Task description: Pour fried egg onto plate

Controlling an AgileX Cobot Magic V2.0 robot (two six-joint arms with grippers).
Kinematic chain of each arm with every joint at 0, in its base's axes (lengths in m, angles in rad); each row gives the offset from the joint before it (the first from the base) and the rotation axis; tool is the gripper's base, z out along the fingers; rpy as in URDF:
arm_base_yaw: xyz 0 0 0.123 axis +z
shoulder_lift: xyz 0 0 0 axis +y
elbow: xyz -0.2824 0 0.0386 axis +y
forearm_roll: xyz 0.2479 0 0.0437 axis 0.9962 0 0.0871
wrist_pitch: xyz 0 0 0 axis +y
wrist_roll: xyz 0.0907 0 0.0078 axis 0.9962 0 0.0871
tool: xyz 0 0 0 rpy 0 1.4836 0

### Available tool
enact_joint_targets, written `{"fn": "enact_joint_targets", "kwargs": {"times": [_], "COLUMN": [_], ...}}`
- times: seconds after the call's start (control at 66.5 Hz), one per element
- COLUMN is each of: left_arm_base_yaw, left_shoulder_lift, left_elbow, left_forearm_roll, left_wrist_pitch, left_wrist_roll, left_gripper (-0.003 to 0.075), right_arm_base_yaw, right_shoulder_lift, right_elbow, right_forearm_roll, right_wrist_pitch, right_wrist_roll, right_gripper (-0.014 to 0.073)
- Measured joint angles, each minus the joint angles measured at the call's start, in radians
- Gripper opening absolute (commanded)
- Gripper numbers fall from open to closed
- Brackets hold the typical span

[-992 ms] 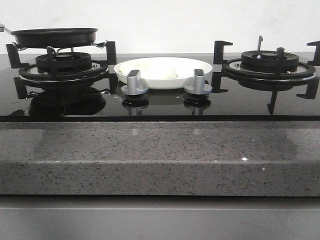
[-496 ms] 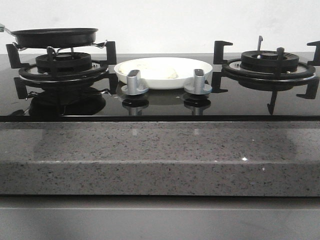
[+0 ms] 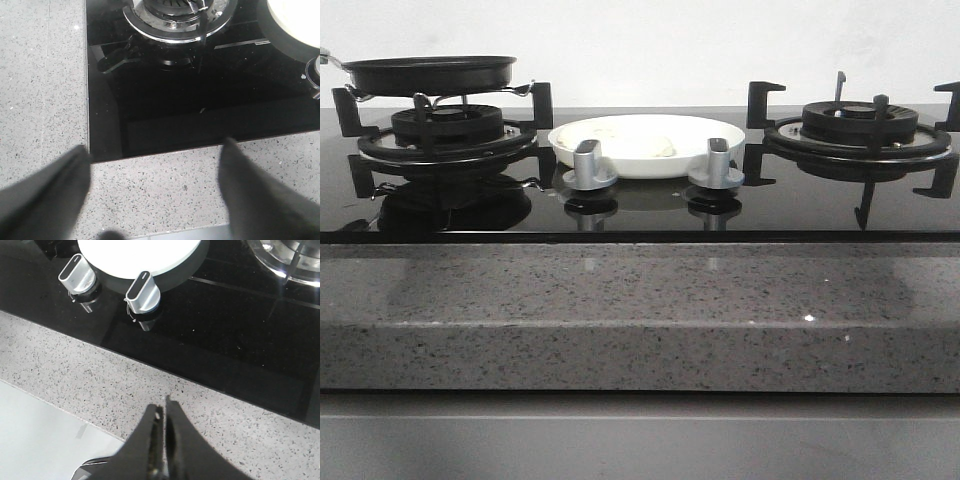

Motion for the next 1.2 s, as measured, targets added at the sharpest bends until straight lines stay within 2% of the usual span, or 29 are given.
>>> {"fn": "enact_joint_targets", "kwargs": {"times": [0.135, 0.271, 1.038, 1.128, 1.203], "left_arm_base_yaw": [0.0, 0.0, 0.0, 0.0, 0.0], "left_shoulder_lift": [0.0, 0.0, 0.0, -0.008, -0.049], "left_elbow": [0.0, 0.0, 0.003, 0.037, 0.104], "left_forearm_roll": [0.0, 0.0, 0.002, 0.004, 0.006], "left_wrist_pitch": [0.0, 0.0, 0.0, -0.056, -0.172], "left_wrist_roll": [0.0, 0.0, 0.0, 0.0, 0.0], "left_gripper": [0.0118, -0.0017, -0.002, -0.002, -0.002], "right_arm_base_yaw": [0.0, 0.0, 0.0, 0.0, 0.0], "right_shoulder_lift": [0.0, 0.0, 0.0, 0.0, 0.0], "right_elbow": [0.0, 0.0, 0.0, 0.0, 0.0], "right_forearm_roll": [0.0, 0.0, 0.0, 0.0, 0.0], "right_wrist_pitch": [0.0, 0.0, 0.002, 0.002, 0.002], "right_wrist_roll": [0.0, 0.0, 0.003, 0.004, 0.004], "right_gripper": [-0.006, -0.006, -0.006, -0.006, -0.006]}}
